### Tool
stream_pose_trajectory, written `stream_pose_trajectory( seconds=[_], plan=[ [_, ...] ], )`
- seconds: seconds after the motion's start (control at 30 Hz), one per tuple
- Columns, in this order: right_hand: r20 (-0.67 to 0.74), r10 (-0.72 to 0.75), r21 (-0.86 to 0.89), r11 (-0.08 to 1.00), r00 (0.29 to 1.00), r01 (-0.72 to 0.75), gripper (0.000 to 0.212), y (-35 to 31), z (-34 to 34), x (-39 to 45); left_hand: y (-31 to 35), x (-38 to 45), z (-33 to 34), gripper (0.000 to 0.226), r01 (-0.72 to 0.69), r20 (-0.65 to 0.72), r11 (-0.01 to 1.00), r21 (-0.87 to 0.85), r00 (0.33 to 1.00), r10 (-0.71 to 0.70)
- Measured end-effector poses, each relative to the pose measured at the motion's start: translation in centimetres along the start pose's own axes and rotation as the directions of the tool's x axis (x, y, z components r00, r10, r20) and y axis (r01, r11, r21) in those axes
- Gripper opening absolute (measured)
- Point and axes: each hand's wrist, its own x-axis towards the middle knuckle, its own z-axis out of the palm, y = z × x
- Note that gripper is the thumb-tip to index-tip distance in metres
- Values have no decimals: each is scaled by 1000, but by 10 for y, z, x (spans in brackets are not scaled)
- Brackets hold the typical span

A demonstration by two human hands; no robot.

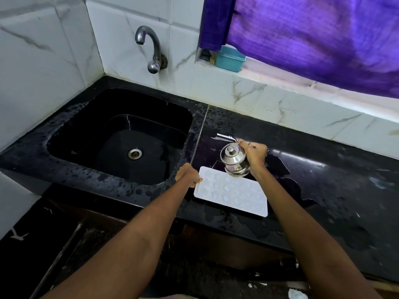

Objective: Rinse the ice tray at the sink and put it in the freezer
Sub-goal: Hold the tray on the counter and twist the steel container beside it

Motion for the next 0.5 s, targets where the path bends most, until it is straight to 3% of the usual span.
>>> stream_pose_trajectory(
  seconds=[0.17, 0.5],
  plan=[
    [-24, 68, 132, 989, 997, -64, 53, -10, -7, 2, 0, 1, 2, 41, -7, -19, 1000, 8, 1000, 7],
    [-20, -3, 40, 999, 1000, 4, 56, -7, -20, 4, 3, -10, 1, 37, -3, -55, 1000, 21, 998, 4]
  ],
)
